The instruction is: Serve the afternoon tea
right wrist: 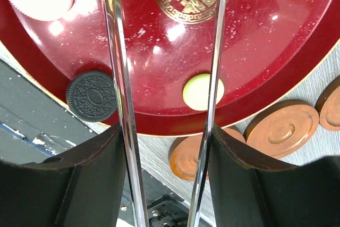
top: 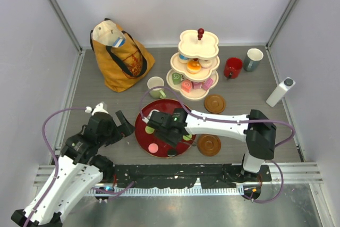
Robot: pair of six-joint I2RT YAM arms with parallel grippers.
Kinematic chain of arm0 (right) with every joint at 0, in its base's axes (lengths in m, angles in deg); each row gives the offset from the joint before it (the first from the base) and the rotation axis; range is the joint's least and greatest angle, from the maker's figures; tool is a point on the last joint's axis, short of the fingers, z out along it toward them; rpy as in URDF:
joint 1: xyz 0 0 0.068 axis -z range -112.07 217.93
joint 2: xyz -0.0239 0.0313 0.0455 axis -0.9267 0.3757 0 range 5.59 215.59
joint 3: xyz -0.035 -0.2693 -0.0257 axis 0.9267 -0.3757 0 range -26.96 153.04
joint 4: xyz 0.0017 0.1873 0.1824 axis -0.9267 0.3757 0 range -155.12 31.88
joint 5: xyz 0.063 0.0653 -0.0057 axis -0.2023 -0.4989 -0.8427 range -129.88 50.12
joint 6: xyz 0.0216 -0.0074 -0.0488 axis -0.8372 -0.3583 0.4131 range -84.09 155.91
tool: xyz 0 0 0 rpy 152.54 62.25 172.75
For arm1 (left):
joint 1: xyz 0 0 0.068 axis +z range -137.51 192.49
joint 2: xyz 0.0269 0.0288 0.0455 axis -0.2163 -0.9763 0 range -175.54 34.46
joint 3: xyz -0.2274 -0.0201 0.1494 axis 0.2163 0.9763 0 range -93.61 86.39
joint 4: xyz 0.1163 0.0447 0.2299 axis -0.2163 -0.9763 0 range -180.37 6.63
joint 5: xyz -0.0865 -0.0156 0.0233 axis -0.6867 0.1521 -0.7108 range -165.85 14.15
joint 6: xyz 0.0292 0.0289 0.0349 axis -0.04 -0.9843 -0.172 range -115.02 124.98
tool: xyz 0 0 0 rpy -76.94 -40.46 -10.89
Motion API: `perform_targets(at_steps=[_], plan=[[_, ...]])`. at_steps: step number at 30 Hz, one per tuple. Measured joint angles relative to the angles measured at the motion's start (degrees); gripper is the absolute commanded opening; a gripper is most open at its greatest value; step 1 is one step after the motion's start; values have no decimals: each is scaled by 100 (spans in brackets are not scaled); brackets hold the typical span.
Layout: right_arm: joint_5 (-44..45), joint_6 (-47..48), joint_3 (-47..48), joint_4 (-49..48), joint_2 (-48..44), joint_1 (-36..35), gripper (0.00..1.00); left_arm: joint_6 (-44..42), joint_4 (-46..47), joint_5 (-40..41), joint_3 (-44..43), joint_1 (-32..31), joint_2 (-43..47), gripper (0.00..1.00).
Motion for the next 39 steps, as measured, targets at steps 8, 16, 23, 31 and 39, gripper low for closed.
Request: perform_targets(at_steps=[8,16,23,31,39], plan=[[-232,-76,-39,-221,-297,79,60,0,0,-2,0,0,33,100],[-562,-96,-46,-501,-444,79,60,0,-2,0,0,0,33,100],[-382,-170,-44,-468,4,79,61,0,0,0,0,0,33,100],[-236,-227,-13,-417,251,79,56,0,0,0,0,0,33,100],[-245,-319,31,-282,282,92,57,0,0,0,0,0,33,100]])
